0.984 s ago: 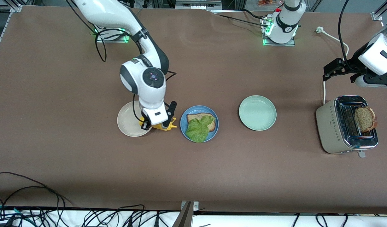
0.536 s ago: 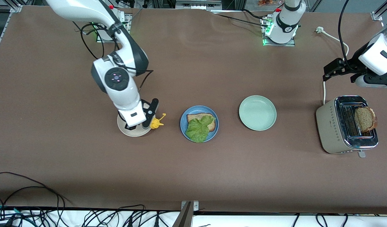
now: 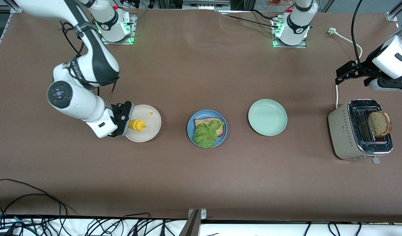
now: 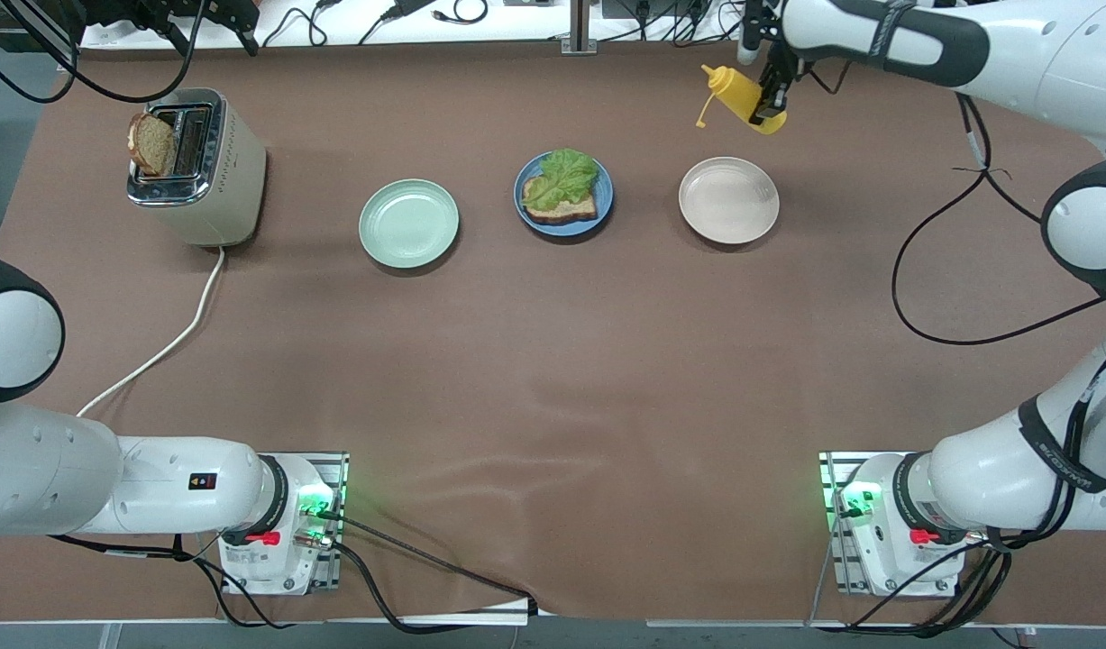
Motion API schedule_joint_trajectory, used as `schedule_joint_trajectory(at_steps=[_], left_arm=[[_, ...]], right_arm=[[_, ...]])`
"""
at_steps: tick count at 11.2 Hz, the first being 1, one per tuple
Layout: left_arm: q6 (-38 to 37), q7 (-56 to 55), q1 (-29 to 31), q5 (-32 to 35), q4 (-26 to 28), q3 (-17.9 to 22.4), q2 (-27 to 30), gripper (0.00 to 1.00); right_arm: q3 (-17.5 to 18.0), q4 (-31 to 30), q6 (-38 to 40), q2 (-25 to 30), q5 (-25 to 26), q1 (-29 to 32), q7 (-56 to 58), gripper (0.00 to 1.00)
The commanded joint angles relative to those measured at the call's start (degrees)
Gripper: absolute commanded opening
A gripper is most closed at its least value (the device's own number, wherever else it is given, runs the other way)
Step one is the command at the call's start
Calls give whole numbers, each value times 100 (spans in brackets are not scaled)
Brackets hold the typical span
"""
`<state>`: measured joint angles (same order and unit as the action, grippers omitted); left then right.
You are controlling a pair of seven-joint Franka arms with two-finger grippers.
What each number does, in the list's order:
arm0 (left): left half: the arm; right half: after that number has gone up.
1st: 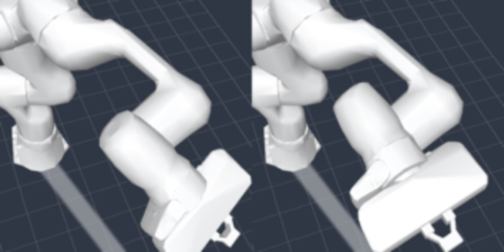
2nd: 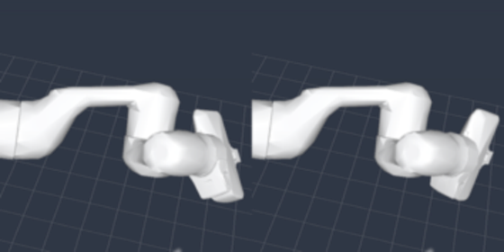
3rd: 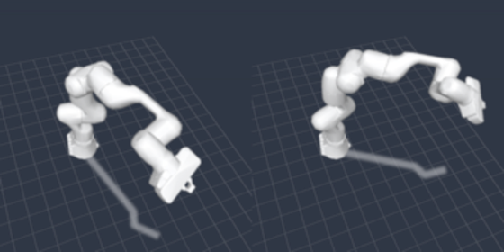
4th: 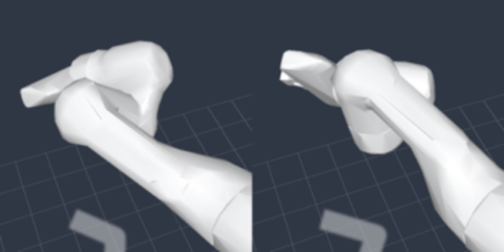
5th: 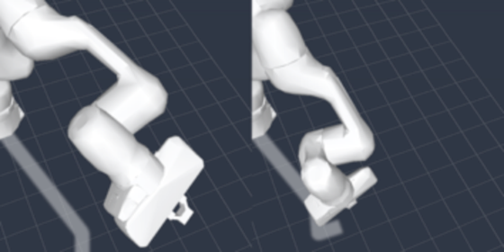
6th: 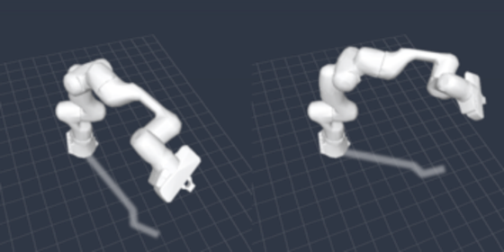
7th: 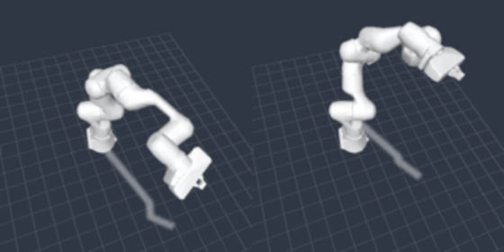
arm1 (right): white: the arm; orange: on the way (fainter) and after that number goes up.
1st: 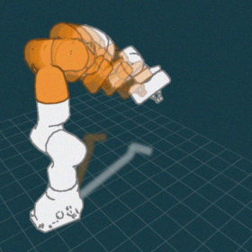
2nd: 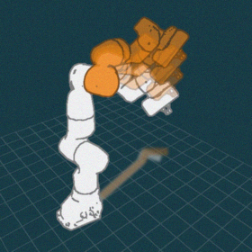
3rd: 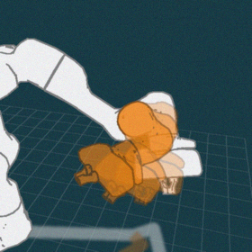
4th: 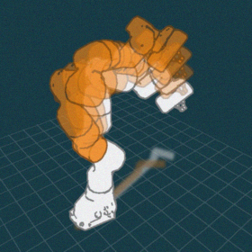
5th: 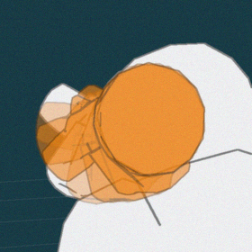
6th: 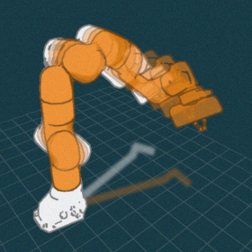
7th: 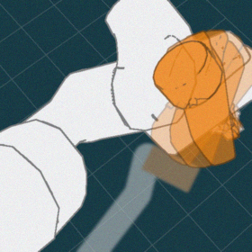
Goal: Make sandwich in blue plate with both arms
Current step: 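Carry the yellow bottle back beside the white plate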
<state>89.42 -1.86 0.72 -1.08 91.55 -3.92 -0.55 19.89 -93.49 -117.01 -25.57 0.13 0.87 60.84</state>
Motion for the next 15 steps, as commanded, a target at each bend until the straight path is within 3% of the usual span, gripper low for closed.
schedule_joint_trajectory(at_steps=[1,3,5,9,15], left_arm=[[23,124,7,-68,-23,14,2,100],[23,124,-1,-68,-23,14,2,100],[23,124,-1,-68,-23,14,2,100],[23,124,7,-59,-23,14,-6,100],[31,124,7,-59,-23,41,-68,100]], right_arm=[[102,-187,397,167,-1020,718,1424,0],[94,-178,704,44,-1645,1255,2445,0],[94,-169,863,-96,-1866,1590,3001,0],[102,-125,1013,-824,-2726,2179,4363,0],[111,-134,1119,-1564,-3764,2523,5814,0]])
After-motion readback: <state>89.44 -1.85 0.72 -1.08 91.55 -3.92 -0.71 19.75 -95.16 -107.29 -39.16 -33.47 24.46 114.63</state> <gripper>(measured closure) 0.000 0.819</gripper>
